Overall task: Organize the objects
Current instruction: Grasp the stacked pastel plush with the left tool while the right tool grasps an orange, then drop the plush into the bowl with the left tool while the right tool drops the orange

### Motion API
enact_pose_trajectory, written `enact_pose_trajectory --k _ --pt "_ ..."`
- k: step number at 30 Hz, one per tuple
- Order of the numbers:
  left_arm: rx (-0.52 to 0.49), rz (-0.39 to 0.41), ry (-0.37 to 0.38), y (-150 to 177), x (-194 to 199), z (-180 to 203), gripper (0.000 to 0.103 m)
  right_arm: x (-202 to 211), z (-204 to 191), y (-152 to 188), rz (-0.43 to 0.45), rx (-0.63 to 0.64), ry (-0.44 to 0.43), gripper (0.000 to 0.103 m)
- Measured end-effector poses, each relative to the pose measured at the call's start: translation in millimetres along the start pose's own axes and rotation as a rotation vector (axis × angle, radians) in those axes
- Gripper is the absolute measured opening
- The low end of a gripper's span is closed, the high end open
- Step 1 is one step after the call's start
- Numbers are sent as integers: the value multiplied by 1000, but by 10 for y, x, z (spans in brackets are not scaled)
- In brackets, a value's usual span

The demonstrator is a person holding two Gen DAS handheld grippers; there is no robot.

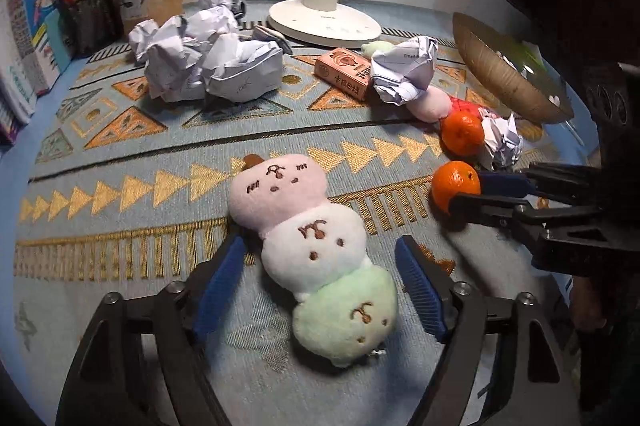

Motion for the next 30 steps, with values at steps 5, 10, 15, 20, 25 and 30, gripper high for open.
enact_pose_trajectory --k 5,10,15,20,25,30 --pt "174 79 -86 173 65 -14 88 -6 33 29 6 -4 1 58" --pt "193 105 -171 105 74 -15 62 19 -59 -24 54 62 62 58" --pt "138 127 -198 90 99 86 45 -39 -99 -21 64 115 95 36" --pt "42 247 -133 -261 391 436 45 377 60 -125 165 41 38 36" --pt "-56 347 -40 -894 518 996 45 1125 654 -441 347 -70 120 36" --pt "-133 394 104 -1526 319 1644 45 1703 1577 -689 478 -223 288 36"
Point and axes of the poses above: each gripper's, at about its wrist camera, not at the fingertips, and x roughly against the way its jaws point, z to its right, y to its underside, the point moved 8 cm from there along -x, roughly the way its jaws point, and after that the axes turned 5 degrees about y, right-handed, at the moved point
